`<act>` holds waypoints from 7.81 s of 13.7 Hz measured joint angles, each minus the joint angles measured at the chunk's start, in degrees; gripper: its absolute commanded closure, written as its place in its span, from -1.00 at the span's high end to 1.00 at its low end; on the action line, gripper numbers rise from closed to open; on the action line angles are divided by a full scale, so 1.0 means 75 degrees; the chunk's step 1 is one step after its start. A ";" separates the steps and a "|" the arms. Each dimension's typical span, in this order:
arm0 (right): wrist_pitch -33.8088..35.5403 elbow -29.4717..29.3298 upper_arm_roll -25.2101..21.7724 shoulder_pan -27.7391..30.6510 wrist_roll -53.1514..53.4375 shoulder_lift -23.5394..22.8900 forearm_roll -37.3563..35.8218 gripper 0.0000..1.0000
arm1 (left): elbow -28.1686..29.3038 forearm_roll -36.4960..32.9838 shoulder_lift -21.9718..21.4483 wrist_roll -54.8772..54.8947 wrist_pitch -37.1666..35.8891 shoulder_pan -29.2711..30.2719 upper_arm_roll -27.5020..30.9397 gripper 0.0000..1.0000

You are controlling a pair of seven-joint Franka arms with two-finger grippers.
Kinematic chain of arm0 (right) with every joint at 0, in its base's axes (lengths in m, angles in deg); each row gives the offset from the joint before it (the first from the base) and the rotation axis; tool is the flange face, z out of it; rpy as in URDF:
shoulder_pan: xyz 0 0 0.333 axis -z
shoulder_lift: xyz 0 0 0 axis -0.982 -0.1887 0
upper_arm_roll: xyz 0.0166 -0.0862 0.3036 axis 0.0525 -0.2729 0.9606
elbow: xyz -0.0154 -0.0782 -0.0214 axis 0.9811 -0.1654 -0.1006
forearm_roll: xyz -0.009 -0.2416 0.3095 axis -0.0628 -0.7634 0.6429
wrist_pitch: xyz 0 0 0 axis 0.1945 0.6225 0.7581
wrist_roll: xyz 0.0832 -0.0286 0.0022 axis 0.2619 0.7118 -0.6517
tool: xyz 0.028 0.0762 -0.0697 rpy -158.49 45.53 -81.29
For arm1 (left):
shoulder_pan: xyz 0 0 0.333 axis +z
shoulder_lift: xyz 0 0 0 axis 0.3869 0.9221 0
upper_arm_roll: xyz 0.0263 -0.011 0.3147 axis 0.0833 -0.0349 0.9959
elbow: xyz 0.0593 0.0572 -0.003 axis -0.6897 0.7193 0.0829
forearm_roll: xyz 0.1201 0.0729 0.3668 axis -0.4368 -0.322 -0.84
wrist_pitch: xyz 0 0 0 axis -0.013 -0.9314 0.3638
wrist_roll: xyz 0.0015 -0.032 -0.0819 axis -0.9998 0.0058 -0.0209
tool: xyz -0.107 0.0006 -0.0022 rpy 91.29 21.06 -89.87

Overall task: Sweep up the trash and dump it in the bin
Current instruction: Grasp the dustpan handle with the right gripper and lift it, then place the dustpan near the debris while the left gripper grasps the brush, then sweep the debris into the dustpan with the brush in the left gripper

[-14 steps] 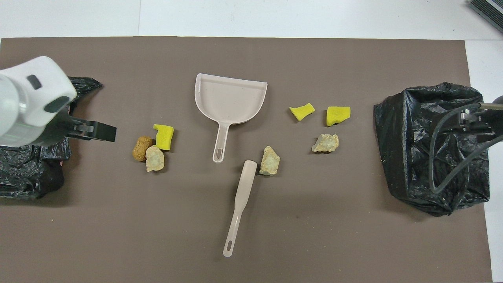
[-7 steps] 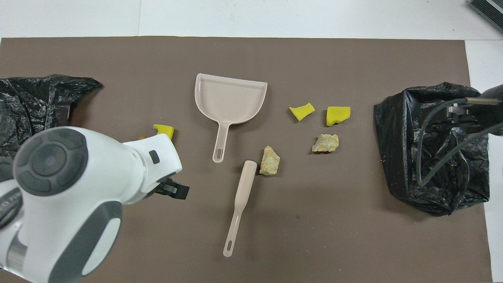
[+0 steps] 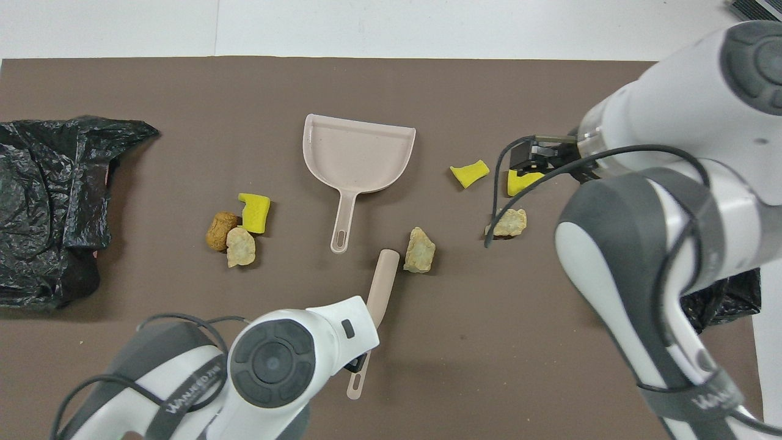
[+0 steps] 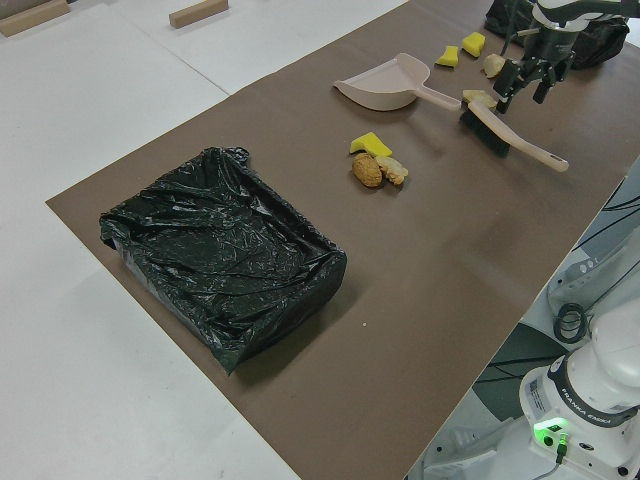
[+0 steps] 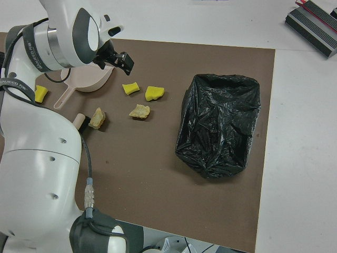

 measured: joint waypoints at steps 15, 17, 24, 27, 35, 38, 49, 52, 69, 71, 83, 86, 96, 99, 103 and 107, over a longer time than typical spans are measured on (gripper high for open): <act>-0.0965 -0.3110 -0.0048 -0.2446 0.2219 -0.4256 -0.0180 0.54 | 0.0774 -0.0062 0.0896 -0.0932 0.1798 -0.0838 0.0023 -1.00; -0.1098 -0.3236 -0.0065 -0.2684 0.2219 -0.4513 -0.0183 0.39 | 0.0773 -0.0130 0.0911 -0.0926 0.1780 -0.0834 0.0068 -1.00; -0.1153 -0.3456 -0.0074 -0.2702 0.2219 -0.4675 -0.0183 -1.00 | 0.0791 -0.0179 0.0893 -0.0926 0.1612 -0.0817 0.0153 -1.00; -0.1153 -0.3464 -0.0073 -0.2701 0.2205 -0.4678 -0.0184 -1.00 | 0.0791 -0.0197 0.0888 -0.0926 0.1569 -0.0816 0.0158 -1.00; -0.1049 -0.3641 -0.0118 -0.2507 -0.0967 -0.4253 -0.0176 -1.00 | 0.0785 -0.0205 0.0887 -0.0926 0.1458 -0.0795 0.0186 -1.00; -0.1045 -0.3597 -0.0121 -0.2439 -0.2315 -0.4246 -0.0190 -1.00 | 0.0773 -0.0307 0.0858 -0.0922 0.1289 -0.0593 0.0206 -1.00; -0.0315 -0.3612 -0.0147 -0.1582 -0.6798 -0.3872 -0.0294 -1.00 | 0.0888 -0.0847 0.0483 0.0057 0.0654 0.0809 0.0243 -1.00; 0.0213 -0.3610 -0.0137 -0.1440 -0.8081 -0.3508 -0.0295 -1.00 | 0.0850 -0.0853 0.0206 0.0563 0.0431 0.1534 0.0273 -1.00; 0.0159 -0.2518 -0.0071 -0.1985 -1.1293 -0.3417 -0.0515 -1.00 | 0.0581 -0.1112 0.0339 0.3377 0.0419 0.5070 0.0230 -1.00; 0.0003 -0.2335 -0.0075 -0.1979 -1.1557 -0.3418 -0.0520 -1.00 | 0.0771 -0.1112 0.0437 0.3375 0.0590 0.5020 0.0138 -1.00; -0.0710 -0.1672 -0.0085 -0.2064 -1.1795 -0.3419 -0.0586 -1.00 | 0.0850 -0.0820 0.0572 -0.1288 0.0719 0.3391 0.0068 -1.00; -0.0736 -0.1665 -0.0085 -0.2074 -1.1795 -0.3419 -0.0586 -1.00 | 0.0843 -0.0324 0.0574 -0.1474 0.0738 0.3115 0.0062 -1.00; -0.0747 -0.1659 -0.0084 -0.2098 -1.1770 -0.3416 -0.0597 -1.00 | -0.0680 0.0797 0.1517 -0.1561 0.1245 0.1330 0.0038 -1.00; -0.0767 -0.1658 -0.0084 -0.2100 -1.1768 -0.3416 -0.0606 -1.00 | -0.0973 0.0799 0.1557 -0.1624 0.1035 0.1605 0.0216 -1.00; -0.0946 -0.1658 -0.0086 -0.2069 -1.1673 -0.3410 -0.0600 -1.00 | -0.1133 0.0797 0.1528 -0.1604 0.0542 0.2531 0.0316 -1.00; -0.1058 -0.1659 -0.0100 -0.1849 -1.1367 -0.3232 -0.0600 -1.00 | -0.1130 0.0785 0.1052 -0.1434 -0.0288 0.2933 0.0325 -1.00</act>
